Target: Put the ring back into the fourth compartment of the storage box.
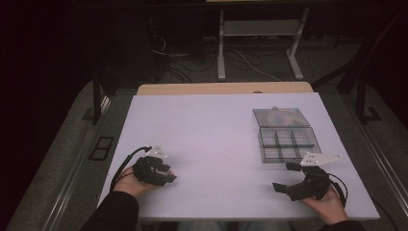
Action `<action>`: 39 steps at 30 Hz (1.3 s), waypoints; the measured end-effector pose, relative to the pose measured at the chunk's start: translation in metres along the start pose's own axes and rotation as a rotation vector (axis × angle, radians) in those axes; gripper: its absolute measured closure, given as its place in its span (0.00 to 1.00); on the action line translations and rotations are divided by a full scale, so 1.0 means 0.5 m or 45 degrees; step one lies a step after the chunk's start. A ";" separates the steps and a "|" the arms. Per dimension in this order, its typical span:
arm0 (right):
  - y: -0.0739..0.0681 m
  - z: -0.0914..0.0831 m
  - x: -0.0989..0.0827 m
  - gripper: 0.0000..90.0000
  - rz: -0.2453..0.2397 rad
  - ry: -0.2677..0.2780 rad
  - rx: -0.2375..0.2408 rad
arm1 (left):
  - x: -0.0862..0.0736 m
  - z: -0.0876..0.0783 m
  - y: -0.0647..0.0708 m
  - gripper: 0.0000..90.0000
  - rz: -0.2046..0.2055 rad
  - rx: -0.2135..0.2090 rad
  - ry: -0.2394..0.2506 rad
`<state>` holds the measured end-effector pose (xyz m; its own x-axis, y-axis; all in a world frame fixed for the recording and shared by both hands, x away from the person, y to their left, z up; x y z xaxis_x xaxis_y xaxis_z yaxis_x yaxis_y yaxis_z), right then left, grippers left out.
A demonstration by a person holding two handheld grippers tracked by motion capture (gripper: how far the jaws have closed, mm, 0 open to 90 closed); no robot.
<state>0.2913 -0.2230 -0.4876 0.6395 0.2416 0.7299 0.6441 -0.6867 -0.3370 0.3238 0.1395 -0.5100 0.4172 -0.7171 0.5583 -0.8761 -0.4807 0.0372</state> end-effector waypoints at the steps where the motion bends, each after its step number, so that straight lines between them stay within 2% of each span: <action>1: 0.000 0.000 0.000 0.02 0.000 0.000 0.000 | -0.001 0.000 -0.001 0.61 0.001 0.003 -0.007; 6: 0.000 0.000 0.000 0.02 0.001 -0.001 0.000 | -0.001 -0.001 -0.006 0.73 -0.028 0.004 0.000; 10: 0.001 0.001 0.000 0.02 0.004 0.000 -0.002 | -0.001 -0.002 -0.008 0.77 -0.039 -0.002 0.007; 18: 0.000 0.001 -0.001 0.02 0.008 -0.002 -0.002 | 0.009 -0.015 -0.007 0.78 -0.029 -0.021 0.043; 25: 0.001 0.000 0.000 0.02 0.009 0.001 0.000 | 0.030 -0.030 -0.006 0.78 -0.077 -0.052 0.135; 32: 0.003 -0.002 0.000 0.02 0.008 0.003 -0.004 | 0.054 -0.043 -0.007 0.78 -0.064 -0.050 0.189; 38: 0.002 -0.002 0.000 0.02 0.012 0.005 -0.004 | 0.071 -0.048 -0.004 0.78 -0.031 -0.046 0.197; 39: 0.002 -0.002 0.000 0.02 0.012 0.005 -0.003 | 0.075 -0.048 -0.002 0.78 -0.039 -0.046 0.203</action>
<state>0.2917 -0.2245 -0.4874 0.6440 0.2321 0.7290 0.6369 -0.6906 -0.3427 0.3349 0.1251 -0.4693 0.4024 -0.6118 0.6810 -0.8730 -0.4804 0.0842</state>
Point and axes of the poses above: each handheld gripper's, and its own axes: z roughly forward along the jaws, x roughly out of its top, y roughly to its right, the point moved 10 cm from there along z, roughly forward along the jaws, and after that the axes turned 7 degrees about z, right-handed, at the moved point
